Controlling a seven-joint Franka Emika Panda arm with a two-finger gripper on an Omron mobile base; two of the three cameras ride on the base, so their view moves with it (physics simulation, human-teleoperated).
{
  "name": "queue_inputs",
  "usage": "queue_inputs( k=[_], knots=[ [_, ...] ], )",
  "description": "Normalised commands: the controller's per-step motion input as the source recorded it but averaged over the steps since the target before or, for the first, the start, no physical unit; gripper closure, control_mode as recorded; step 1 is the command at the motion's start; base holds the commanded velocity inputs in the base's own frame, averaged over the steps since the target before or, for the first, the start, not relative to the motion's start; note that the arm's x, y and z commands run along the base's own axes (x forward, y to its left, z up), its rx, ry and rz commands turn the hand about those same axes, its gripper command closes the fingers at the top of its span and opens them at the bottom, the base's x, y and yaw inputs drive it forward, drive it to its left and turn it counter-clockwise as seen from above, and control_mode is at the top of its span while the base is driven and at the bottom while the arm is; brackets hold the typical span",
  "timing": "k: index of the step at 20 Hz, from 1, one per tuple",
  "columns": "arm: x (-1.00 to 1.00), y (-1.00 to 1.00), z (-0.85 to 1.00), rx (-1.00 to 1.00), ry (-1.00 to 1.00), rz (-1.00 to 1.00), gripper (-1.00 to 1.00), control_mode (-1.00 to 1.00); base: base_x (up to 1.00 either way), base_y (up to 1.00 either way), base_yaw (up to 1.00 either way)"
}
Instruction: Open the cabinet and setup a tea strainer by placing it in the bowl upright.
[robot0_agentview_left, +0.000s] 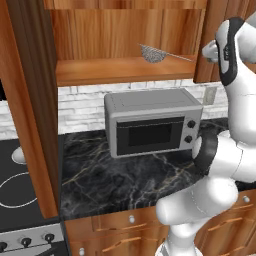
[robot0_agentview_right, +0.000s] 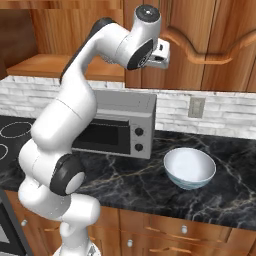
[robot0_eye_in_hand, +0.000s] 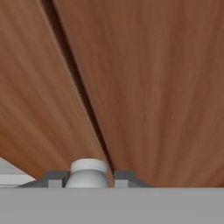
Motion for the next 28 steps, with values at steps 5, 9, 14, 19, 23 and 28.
queue_inputs(
  k=[5,9,14,19,23,28],
  knots=[
    [-0.68,-0.32,0.41,0.07,-0.01,0.0,1.0,-1.0,0.0,0.0,0.0],
    [-0.87,-0.46,0.41,0.12,-0.09,0.0,1.0,-1.0,0.0,0.0,0.0],
    [-0.92,-0.52,0.44,0.12,-0.11,0.0,1.0,-1.0,0.0,0.0,0.0],
    [-0.76,-0.62,0.35,0.04,-0.05,0.0,1.0,-1.0,0.0,0.0,0.0],
    [-0.66,-0.58,0.41,0.0,-0.02,0.0,1.0,-1.0,0.0,0.0,0.0],
    [-0.65,-0.42,0.08,0.0,0.0,0.0,1.0,-1.0,0.0,0.0,0.0]
  ],
)
